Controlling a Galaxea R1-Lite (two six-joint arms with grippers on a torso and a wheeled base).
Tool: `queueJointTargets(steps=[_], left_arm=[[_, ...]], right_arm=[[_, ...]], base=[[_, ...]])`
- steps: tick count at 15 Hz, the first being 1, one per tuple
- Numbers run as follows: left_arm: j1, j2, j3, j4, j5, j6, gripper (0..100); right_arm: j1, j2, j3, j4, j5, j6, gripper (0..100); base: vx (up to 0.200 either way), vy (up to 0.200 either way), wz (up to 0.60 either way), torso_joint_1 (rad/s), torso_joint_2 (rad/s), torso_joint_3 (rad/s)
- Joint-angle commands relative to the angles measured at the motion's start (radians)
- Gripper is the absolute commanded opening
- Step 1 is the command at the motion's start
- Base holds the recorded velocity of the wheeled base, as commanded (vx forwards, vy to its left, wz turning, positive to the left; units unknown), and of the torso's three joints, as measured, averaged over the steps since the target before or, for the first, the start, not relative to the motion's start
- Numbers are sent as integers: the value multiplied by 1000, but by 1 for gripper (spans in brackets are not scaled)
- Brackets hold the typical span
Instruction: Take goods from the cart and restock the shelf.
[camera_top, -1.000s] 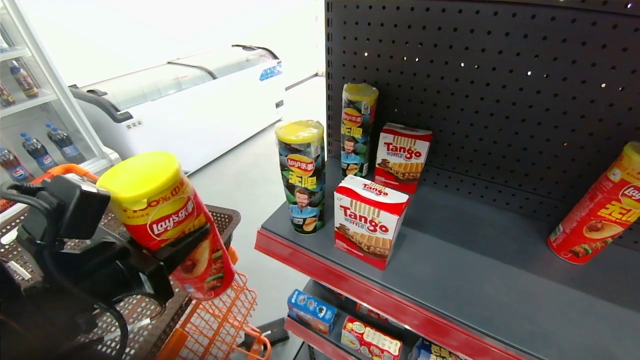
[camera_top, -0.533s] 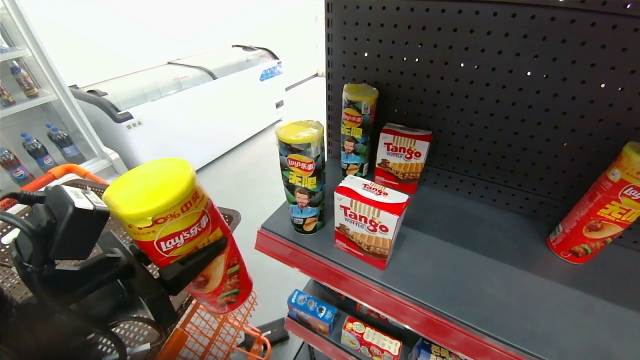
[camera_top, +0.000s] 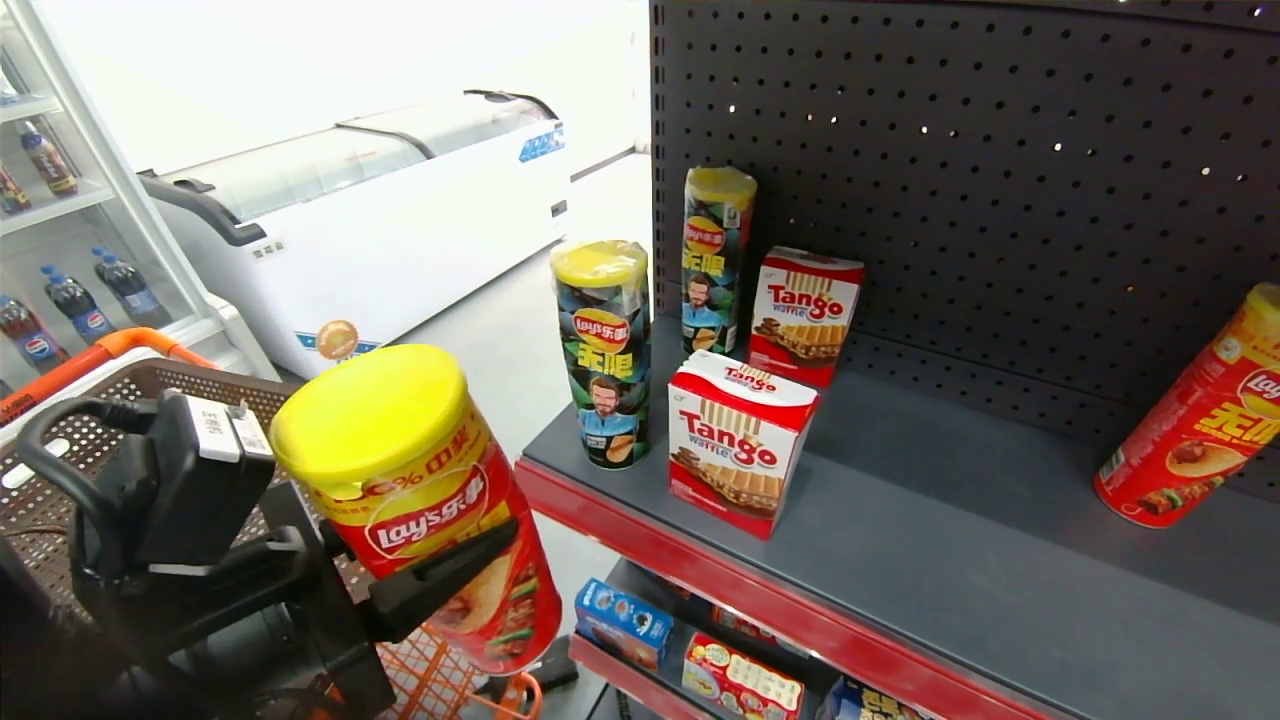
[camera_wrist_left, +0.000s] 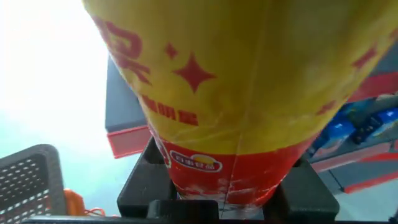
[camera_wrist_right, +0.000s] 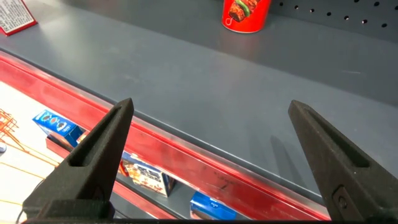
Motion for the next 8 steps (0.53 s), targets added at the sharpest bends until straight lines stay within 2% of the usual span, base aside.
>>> queueJointTargets(steps=[1,3,4,6,8], left_arm=[[-5,18,-10,13,-15,0,0],[-9,38,-33,28,-28,0,0],[-11,59,-59,28,-74,2,0],[-8,76,-78,28,-121,3,0],[-11,95,-79,28,-131,5,0]], right_arm=[[0,2,0,-1,0,-1,100],[0,2,0,-1,0,1,100],[0,2,0,-1,0,1,100],[0,2,0,-1,0,-1,100],[0,0,0,-1,0,1,100]], base=[[0,0,0,0,0,0],[0,0,0,0,0,0],[0,0,0,0,0,0],[0,0,0,0,0,0],[0,0,0,0,0,0]])
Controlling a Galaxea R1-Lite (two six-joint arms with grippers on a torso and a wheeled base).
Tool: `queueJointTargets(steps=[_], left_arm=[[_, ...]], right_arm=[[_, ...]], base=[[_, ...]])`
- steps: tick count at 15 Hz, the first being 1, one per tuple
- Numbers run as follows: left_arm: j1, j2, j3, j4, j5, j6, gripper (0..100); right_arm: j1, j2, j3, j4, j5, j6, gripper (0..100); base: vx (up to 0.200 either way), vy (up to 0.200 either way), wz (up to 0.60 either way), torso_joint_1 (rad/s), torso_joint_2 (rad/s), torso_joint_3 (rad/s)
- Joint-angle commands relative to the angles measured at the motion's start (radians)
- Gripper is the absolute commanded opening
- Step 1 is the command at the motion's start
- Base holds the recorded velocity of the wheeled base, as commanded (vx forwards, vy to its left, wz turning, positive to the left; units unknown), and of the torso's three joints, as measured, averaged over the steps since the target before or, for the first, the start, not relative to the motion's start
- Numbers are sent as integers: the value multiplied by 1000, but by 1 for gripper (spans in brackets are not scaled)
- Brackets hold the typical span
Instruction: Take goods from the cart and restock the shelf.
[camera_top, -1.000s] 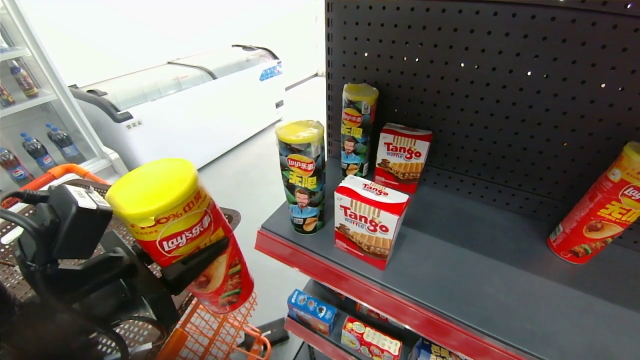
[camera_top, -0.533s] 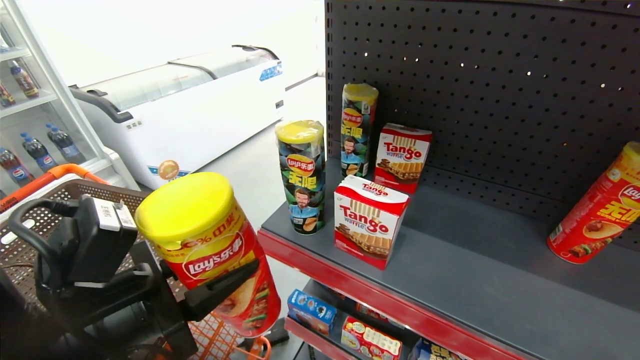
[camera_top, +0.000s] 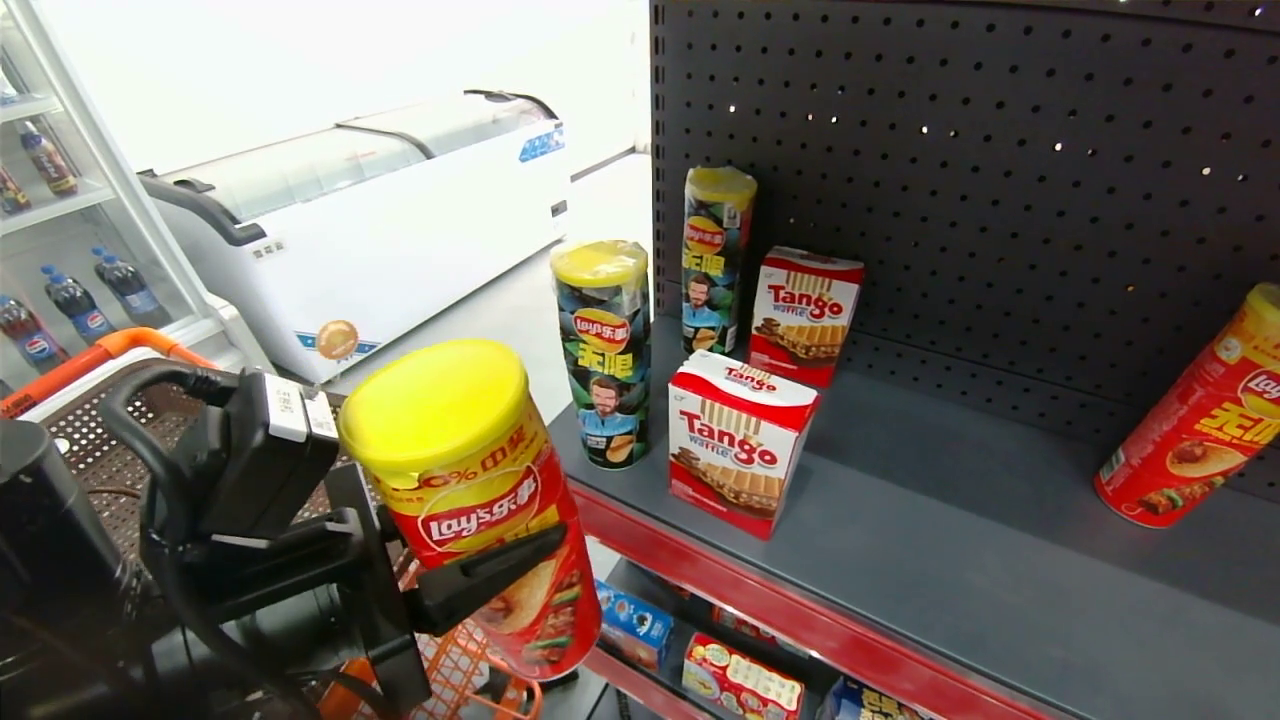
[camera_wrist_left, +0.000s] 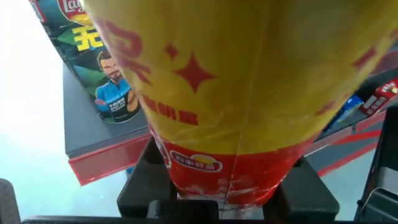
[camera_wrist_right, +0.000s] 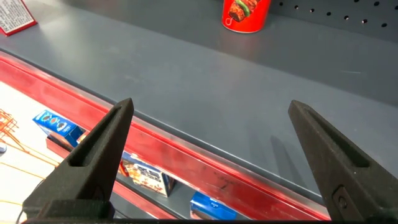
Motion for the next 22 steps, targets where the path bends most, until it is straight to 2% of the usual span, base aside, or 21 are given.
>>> queueJointTargets(steps=[1,4,12,22], left_arm=[[-3,35,-6,-1,-21,8,0],[-3,49,-18,0,-64,40,0],[2,54,-46,-1,-80,38,0],[29,49,-43,-11,-78,35,0]], right_arm=[[0,2,0,0,0,0,100],[0,0,0,0,0,-2,100],[0,0,0,0,0,0,100],[0,2,0,0,0,-2,100]], base=[[0,0,-600,2,2,2],[0,0,-600,2,4,2],[0,0,-600,2,5,0],[0,0,0,0,0,0]])
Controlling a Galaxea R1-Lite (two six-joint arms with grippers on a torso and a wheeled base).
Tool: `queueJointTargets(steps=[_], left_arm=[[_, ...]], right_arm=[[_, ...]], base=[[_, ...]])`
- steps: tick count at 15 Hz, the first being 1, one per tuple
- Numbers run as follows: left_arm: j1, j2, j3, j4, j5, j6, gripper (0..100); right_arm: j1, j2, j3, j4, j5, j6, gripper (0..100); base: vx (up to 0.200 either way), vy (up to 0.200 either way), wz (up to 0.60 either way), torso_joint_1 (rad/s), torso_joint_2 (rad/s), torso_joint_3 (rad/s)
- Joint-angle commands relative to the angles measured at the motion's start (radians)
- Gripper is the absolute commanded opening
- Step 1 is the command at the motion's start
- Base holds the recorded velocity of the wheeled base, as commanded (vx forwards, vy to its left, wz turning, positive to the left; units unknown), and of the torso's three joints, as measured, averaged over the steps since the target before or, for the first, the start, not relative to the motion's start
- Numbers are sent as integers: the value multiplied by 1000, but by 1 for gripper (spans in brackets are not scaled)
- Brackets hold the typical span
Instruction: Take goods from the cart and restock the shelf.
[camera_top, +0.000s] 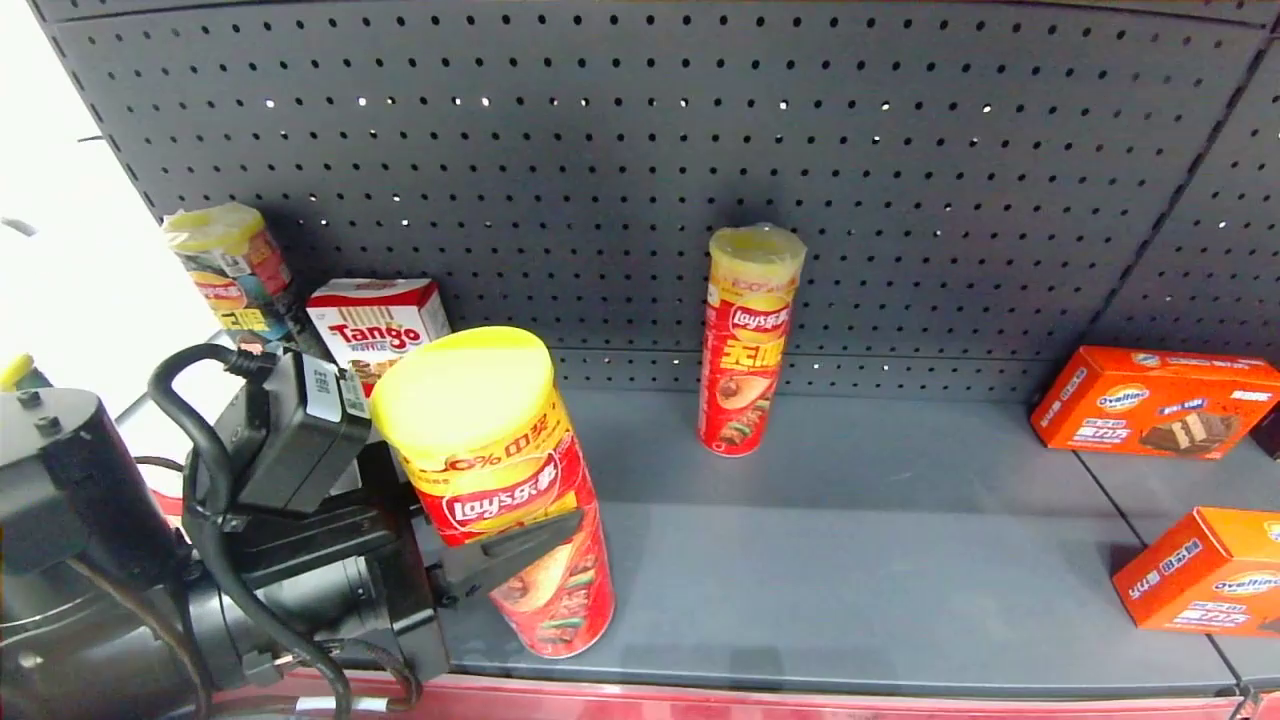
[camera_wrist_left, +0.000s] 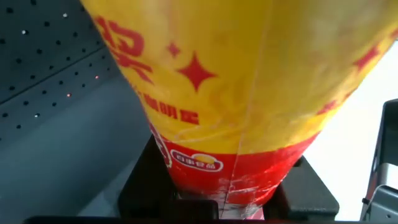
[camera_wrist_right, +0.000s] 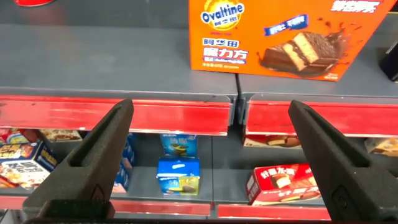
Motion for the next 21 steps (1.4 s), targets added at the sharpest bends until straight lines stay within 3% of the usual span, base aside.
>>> queueJointTargets(steps=[1,10,14,16,18,19,20,21], left_arm=[[1,-2,4,-1,-1,-1,0],[4,3,9,-1,4,0,0],[41,-5,-1,-2,-5,0,0],[46,-8,13,-1,15,5,0],[46,-20,19,-2,81,3,0],[43,-40,-4,7,79,2,0],[41,-45,-21,16,79,0,0],[44,-46,-19,27,78,-1,0]], right_arm=[[0,2,0,-1,0,-1,100],[0,2,0,-1,0,-1,100],[0,2,0,-1,0,-2,100],[0,2,0,-1,2,-4,100],[0,2,0,-2,8,-10,100],[2,15,-58,-1,51,-25,100],[3,143,-235,27,74,-7,100],[8,245,-314,53,97,-2,100]], base=[[0,0,0,0,0,0],[0,0,-67,0,0,0],[0,0,0,0,0,0],[0,0,0,0,0,0],[0,0,0,0,0,0],[0,0,0,0,0,0],[0,0,0,0,0,0],[0,0,0,0,0,0]])
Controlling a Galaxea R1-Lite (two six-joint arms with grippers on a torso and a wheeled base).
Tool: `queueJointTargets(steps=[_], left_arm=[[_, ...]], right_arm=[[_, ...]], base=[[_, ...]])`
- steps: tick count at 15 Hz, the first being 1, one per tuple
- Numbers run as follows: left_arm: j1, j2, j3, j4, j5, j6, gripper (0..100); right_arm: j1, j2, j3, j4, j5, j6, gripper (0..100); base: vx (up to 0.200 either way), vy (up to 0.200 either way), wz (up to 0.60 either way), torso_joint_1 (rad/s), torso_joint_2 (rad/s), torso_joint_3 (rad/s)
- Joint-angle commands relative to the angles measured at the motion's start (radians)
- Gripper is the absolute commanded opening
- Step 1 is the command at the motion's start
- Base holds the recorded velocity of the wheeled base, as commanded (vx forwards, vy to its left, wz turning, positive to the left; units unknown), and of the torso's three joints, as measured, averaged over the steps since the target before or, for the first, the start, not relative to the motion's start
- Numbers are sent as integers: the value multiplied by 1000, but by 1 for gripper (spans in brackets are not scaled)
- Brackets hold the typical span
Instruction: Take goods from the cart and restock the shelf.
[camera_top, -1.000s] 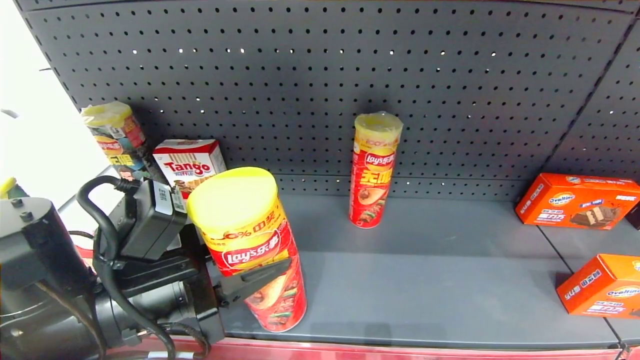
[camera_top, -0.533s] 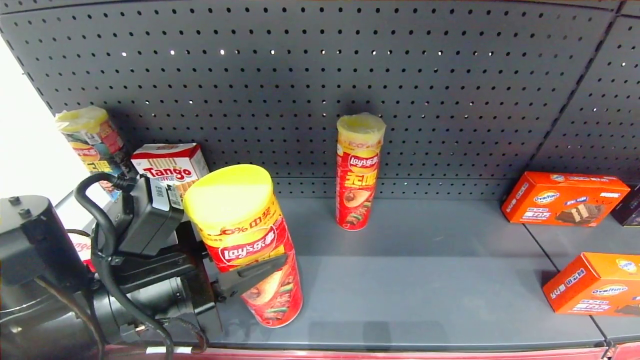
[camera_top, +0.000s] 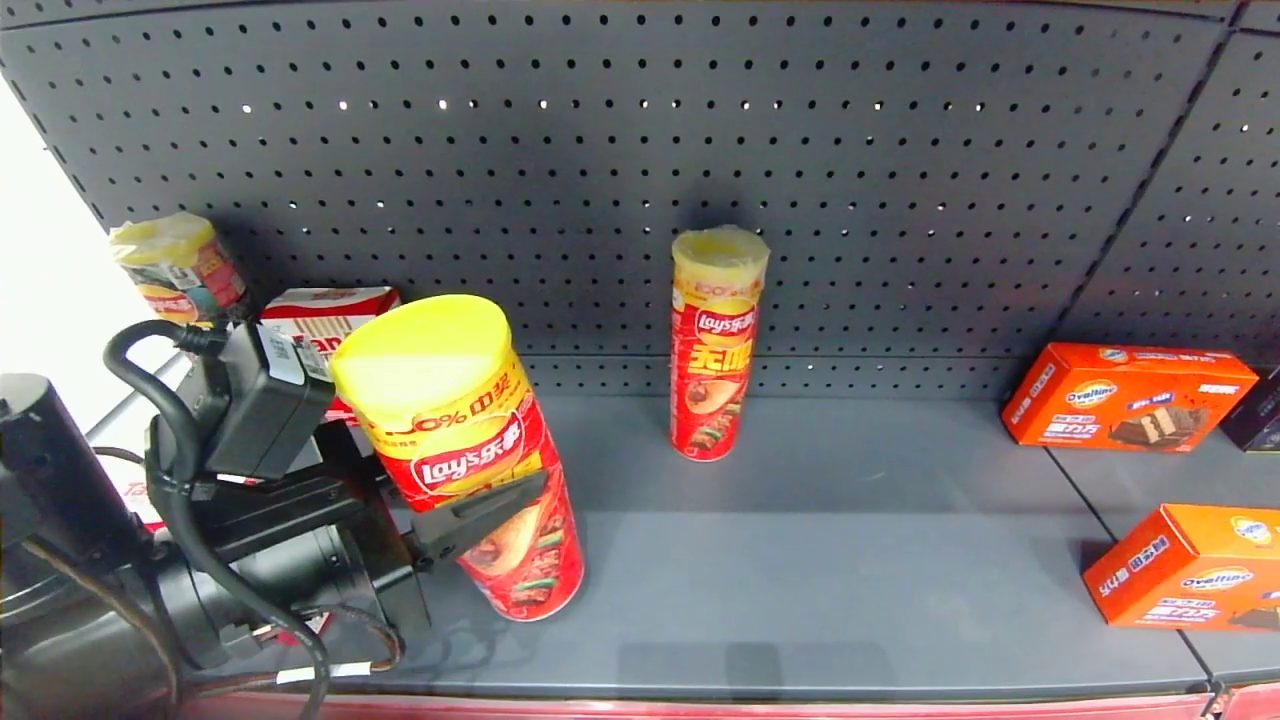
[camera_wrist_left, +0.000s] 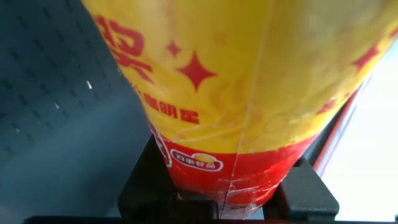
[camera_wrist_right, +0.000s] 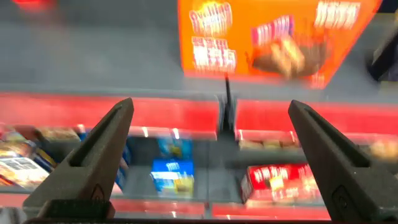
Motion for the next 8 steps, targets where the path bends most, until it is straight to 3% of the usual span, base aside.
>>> queueJointTargets(steps=[1,8], left_arm=[[0,-21,-5,7,0,-3,0],[-7,-33,-5,5,-2,-4,0]], right_arm=[[16,246,-300,49,72,13,100],[149,631,-496,3,256,-72,100]], base=[[0,0,0,0,0,0],[0,0,0,0,0,0]])
